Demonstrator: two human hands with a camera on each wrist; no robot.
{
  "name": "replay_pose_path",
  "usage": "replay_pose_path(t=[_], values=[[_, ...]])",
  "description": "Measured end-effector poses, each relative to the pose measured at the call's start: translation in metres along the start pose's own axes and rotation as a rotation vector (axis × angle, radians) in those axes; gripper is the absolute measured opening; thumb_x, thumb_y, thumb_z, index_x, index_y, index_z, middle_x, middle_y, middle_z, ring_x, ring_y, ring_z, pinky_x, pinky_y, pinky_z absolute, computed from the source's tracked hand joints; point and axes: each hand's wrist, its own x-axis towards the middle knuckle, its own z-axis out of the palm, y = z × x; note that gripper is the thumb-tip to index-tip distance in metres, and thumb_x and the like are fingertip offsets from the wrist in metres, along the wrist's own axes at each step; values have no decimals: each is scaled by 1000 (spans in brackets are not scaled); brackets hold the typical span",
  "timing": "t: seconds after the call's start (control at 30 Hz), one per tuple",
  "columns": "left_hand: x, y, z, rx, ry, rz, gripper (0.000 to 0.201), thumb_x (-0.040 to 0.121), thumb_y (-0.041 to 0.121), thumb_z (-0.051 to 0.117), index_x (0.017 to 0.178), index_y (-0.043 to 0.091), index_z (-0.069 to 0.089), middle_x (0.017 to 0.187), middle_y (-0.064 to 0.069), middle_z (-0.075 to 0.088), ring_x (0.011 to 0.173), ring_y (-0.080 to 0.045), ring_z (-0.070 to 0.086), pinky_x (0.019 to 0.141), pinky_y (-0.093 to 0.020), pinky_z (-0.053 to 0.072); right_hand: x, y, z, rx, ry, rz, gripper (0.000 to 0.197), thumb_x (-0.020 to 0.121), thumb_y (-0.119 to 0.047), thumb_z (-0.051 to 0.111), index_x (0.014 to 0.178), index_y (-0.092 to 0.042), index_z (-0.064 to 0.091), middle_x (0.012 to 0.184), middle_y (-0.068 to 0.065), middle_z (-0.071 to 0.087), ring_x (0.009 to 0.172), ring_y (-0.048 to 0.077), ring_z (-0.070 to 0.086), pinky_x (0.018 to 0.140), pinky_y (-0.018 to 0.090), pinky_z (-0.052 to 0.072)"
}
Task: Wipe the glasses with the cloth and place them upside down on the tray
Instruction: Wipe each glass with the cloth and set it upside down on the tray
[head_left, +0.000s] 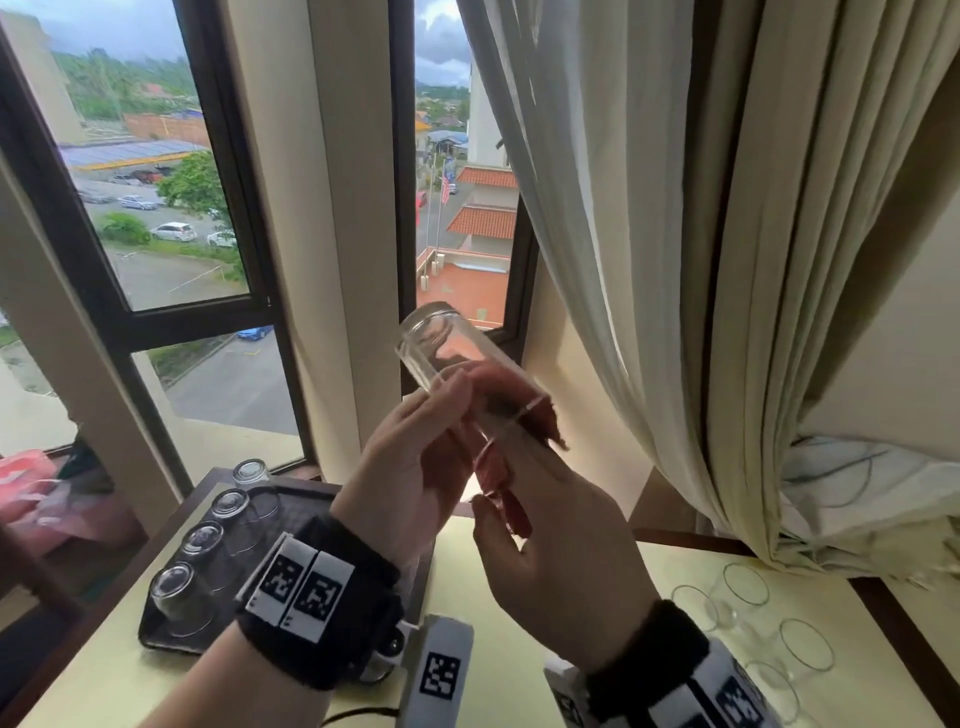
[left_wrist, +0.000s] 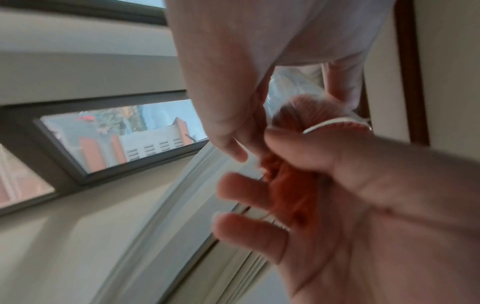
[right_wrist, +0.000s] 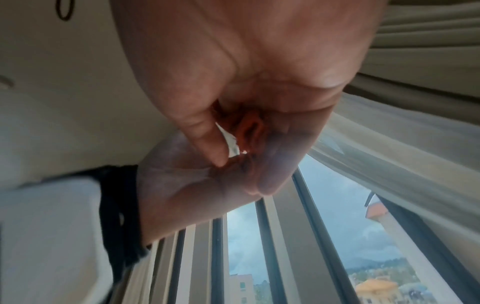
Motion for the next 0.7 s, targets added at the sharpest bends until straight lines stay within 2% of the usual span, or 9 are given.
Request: replay_pose_path(t=[0.1,0.2,0.3,0.4,0.43,0.47,0.53,0.6,0.7], values=[[-2,-3,1,100,-26,-53,59,76,41,96,116,4,75,113,-25,69,105,-37,69,94,-41,60,9,1,4,98,-2,104,45,92,-32,63,134,-43,52,95,-13,72,74,6,66,68,20,57],[-4,-3,2,155,-14,-84,43,73,38,97,105,15,81,106,-19,74,98,-31,74,88,-41,63,15,2,5,264,-41,232,21,94,-30,63,115,-33,65,77,-3,74,64,15,72,65,41,62],[-3,1,1,210,15,-83,23,83,31,86,101,17,81,99,-13,76,93,-25,76,82,-30,63,17,-1,0,775,-167,359,42,95,0,69,129,-23,65,89,-5,76,57,17,72,58,41,65],[-5,0,2,205,42,-31,18,88,20,71,101,9,77,95,-13,77,87,-24,77,74,-27,62,14,-6,2,1520,-183,461,62,87,12,61,142,-18,62,100,0,75,43,9,48,45,30,57],[-5,0,4,195,51,-10,17,88,20,71,99,9,79,96,-15,78,88,-25,77,75,-28,62,11,-5,4,1612,-183,461,65,86,13,58,144,-18,61,101,1,74,41,8,42,42,27,53],[-6,0,4,180,54,12,18,87,20,72,99,9,79,97,-16,77,89,-26,77,77,-30,63,9,-5,4,1593,-190,442,65,87,13,57,143,-19,62,98,1,74,39,8,41,41,28,51],[-4,3,2,161,79,47,20,88,23,71,100,9,80,96,-14,77,90,-24,76,80,-30,62,7,1,2,1265,-191,382,53,90,13,58,125,-25,70,81,-2,72,37,14,49,45,34,51],[-2,8,-3,181,95,62,20,87,32,76,96,17,84,95,-8,77,92,-19,73,82,-29,62,6,13,0,635,-111,240,40,92,7,57,101,-31,65,73,-7,67,47,22,61,51,34,56],[-2,8,-6,228,83,35,55,69,48,98,105,9,79,102,-13,78,98,-21,75,84,-27,62,7,20,2,-147,-3,-84,31,78,-1,64,90,-30,62,76,-7,71,52,23,64,50,30,55]])
